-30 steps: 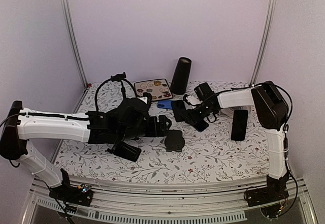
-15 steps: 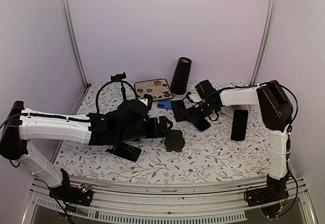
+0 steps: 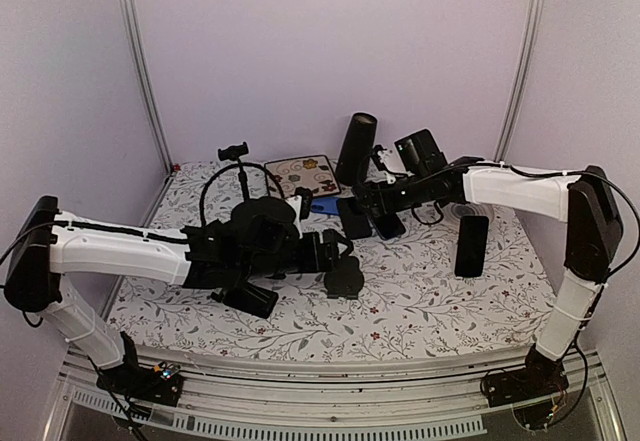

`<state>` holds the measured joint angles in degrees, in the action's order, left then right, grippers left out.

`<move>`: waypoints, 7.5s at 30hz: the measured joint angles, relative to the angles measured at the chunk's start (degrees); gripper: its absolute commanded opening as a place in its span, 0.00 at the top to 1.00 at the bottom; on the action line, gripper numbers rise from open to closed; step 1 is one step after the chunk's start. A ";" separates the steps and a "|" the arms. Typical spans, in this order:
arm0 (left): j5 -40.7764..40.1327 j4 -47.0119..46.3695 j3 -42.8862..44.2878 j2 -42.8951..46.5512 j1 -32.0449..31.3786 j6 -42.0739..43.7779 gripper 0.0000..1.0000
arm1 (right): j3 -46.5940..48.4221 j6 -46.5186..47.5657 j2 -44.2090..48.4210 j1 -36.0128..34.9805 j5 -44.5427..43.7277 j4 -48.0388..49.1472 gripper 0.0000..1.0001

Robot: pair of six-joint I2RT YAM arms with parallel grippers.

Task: Place the phone on the phone stand
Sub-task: Pass from the right arm to the left, then move the phone stand to the center of the board.

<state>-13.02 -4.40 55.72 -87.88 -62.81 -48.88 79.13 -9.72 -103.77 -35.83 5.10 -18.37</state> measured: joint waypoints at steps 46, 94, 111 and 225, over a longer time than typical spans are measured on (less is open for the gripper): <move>6.82 -12.44 -0.85 -4.15 0.94 -4.70 1.00 | -9.57 -20.11 12.90 -16.37 -6.95 12.81 0.41; -12.28 6.75 -12.44 16.81 3.82 -4.55 1.00 | 0.17 -34.67 -7.13 -25.55 -33.73 -6.97 0.01; -12.96 6.86 -13.09 17.05 3.85 -4.76 1.00 | 10.60 -42.25 -16.31 -27.54 -40.39 -19.39 0.15; -4.85 -2.32 -10.86 9.97 1.36 3.61 1.00 | -25.81 -16.24 17.05 -6.08 -27.98 1.68 0.01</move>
<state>-17.87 -6.72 44.86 -77.91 -61.45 -45.28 53.32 -25.96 -86.72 -41.91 -22.87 -16.69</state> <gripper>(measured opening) 0.061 0.989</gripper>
